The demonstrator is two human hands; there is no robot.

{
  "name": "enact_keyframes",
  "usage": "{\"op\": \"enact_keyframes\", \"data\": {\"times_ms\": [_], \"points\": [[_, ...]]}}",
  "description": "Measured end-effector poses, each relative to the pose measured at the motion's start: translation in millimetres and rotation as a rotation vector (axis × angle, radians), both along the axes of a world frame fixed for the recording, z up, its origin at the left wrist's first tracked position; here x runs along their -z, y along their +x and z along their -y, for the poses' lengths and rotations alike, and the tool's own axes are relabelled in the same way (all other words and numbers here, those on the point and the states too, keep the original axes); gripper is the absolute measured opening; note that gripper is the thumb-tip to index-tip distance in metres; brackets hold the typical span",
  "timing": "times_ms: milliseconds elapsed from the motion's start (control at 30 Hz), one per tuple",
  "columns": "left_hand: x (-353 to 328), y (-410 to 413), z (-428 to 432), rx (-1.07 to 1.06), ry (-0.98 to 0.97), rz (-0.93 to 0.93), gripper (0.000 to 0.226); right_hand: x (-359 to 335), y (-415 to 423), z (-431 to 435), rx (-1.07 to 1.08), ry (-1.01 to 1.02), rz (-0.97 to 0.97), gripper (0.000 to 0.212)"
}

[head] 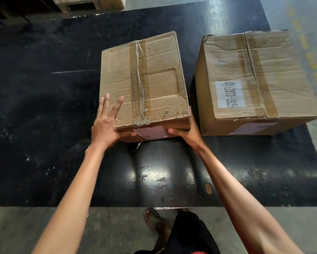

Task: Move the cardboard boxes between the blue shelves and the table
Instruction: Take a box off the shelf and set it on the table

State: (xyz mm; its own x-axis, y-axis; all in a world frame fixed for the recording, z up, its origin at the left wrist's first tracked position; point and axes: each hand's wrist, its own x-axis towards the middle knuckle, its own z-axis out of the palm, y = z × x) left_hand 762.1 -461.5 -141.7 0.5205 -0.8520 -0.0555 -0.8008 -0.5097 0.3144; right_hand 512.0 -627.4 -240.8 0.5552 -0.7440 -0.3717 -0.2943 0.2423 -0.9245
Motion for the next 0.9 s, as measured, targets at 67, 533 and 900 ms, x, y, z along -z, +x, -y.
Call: {"op": "enact_keyframes", "data": {"times_ms": [67, 533, 900], "points": [[-1, 9, -8, -0.033, -0.021, -0.068, 0.13, -16, 8, -1, 0.02, -0.009, 0.018, 0.15], [21, -31, -52, -0.223, -0.207, -0.586, 0.102, -146, 10, -48, -0.003, -0.762, -0.341, 0.128], [-35, -38, -81, -0.306, -0.429, -0.67, 0.104, -102, 14, -71, -0.034, -0.452, 0.09, 0.116]]}}
